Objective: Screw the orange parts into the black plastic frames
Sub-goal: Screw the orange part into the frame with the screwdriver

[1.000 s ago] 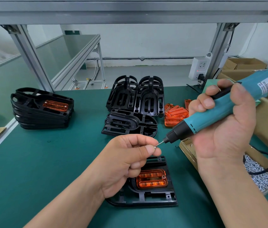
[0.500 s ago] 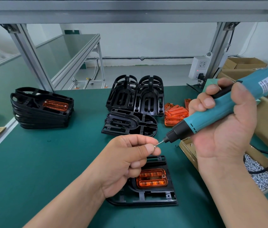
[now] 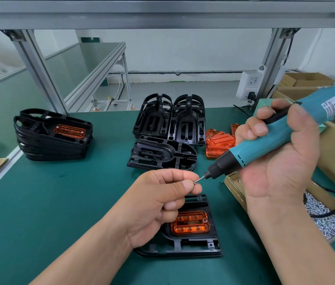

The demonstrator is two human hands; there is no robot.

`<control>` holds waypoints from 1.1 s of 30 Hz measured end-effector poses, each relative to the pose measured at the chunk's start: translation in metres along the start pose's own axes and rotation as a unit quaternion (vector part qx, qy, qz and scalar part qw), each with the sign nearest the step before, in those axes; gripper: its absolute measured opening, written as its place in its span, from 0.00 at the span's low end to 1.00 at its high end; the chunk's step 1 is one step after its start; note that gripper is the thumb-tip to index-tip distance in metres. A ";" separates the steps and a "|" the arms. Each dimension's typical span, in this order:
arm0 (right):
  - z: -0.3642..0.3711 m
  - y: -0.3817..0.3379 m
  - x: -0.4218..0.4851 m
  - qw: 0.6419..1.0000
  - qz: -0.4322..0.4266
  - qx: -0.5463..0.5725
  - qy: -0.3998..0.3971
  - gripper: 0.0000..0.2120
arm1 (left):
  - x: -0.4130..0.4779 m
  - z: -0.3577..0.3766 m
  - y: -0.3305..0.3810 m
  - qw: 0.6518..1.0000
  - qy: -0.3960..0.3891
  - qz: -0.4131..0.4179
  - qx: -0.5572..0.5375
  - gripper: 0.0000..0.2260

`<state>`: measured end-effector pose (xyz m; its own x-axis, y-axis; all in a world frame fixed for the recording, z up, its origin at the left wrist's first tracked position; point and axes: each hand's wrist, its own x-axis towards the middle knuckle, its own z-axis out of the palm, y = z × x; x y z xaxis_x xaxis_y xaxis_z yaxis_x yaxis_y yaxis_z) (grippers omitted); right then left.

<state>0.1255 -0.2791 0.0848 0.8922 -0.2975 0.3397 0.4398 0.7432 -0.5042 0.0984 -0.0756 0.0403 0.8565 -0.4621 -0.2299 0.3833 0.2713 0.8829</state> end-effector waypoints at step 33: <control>0.008 0.000 -0.007 0.998 -0.011 -0.033 -0.048 0.06 | -0.005 0.009 0.000 0.994 0.017 0.024 0.102 0.10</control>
<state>0.1184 -0.2725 0.0887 0.8697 -0.2523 0.4242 0.4678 0.6951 -0.5458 0.0908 -0.0808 0.0458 0.8849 -0.4225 -0.1960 0.2664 0.1139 0.9571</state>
